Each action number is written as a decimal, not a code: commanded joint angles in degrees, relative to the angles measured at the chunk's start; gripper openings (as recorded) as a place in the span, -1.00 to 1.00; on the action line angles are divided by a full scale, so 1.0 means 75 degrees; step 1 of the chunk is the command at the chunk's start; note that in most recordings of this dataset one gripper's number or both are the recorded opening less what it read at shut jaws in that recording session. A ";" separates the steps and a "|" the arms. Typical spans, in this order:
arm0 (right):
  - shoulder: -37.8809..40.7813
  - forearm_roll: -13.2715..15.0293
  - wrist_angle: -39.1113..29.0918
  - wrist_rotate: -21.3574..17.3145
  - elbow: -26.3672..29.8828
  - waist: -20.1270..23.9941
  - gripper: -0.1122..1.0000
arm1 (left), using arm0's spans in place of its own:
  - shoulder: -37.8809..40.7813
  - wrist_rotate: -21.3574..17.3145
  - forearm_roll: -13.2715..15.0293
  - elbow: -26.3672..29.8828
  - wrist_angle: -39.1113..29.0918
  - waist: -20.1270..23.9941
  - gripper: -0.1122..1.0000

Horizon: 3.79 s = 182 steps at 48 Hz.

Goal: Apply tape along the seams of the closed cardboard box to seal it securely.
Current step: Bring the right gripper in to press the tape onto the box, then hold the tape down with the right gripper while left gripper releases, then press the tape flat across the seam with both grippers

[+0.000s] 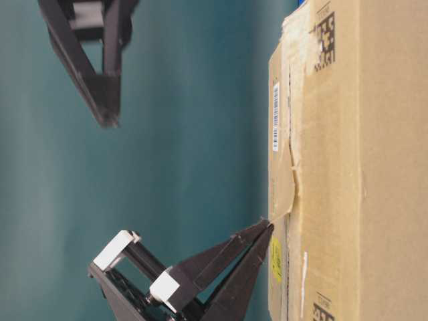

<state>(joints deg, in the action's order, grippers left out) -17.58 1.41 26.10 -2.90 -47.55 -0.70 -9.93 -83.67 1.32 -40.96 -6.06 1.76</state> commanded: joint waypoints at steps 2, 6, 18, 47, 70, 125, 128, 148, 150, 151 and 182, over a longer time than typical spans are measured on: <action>0.0352 -0.0023 0.0070 -0.0012 0.0504 -0.0035 0.42 | -0.0094 0.0000 0.0012 0.0129 0.0023 0.0000 -0.79; 0.0656 -0.0047 0.0059 -0.0012 0.0656 -0.0105 0.23 | -0.0094 0.0000 0.0000 0.0129 0.0035 0.0000 -0.79; 0.1570 -0.0293 0.0105 -0.0023 0.0762 -0.0234 0.16 | -0.0094 0.0000 0.0012 0.0105 0.0023 0.0000 -0.79; 0.2836 -0.0504 0.0527 -0.0340 0.0738 -0.0305 0.03 | -0.0082 0.0012 0.0012 0.0105 0.0023 0.0000 -0.79; 0.2895 -0.0633 0.0492 -0.0352 0.0727 -0.0375 -0.13 | -0.0082 0.0188 0.0012 0.0141 -0.0258 -0.0023 -0.79; 0.2883 -0.0656 0.0340 -0.0375 0.0715 -0.0352 -0.13 | 0.0621 -0.0316 -0.0047 0.1582 -0.2684 0.0082 0.27; 0.2883 -0.0656 0.0340 -0.0375 0.0703 -0.0340 -0.13 | 0.0703 -0.0316 -0.0059 0.1734 -0.3059 0.0082 0.27; 0.2871 -0.0656 0.0281 -0.0375 0.0680 -0.0328 -0.13 | 0.0727 -0.0258 -0.0117 0.2297 -0.4793 0.0059 0.27; 0.2883 -0.0656 0.0270 -0.0375 0.0680 -0.0328 -0.13 | 0.0727 -0.0258 -0.0129 0.2332 -0.4863 0.0035 0.27; 0.2883 -0.0656 0.0270 -0.0375 0.0680 -0.0328 -0.13 | 0.0738 -0.0258 -0.0129 0.2344 -0.4887 0.0035 0.27; 0.2754 -0.0656 0.0164 -0.0375 0.0668 -0.0316 -0.13 | 0.0281 -0.0059 0.0012 0.2238 -0.4301 -0.0094 0.27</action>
<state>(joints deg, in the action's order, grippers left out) 4.57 -3.34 27.51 -5.63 -43.07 -3.16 -5.19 -84.55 0.70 -24.43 -40.87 1.49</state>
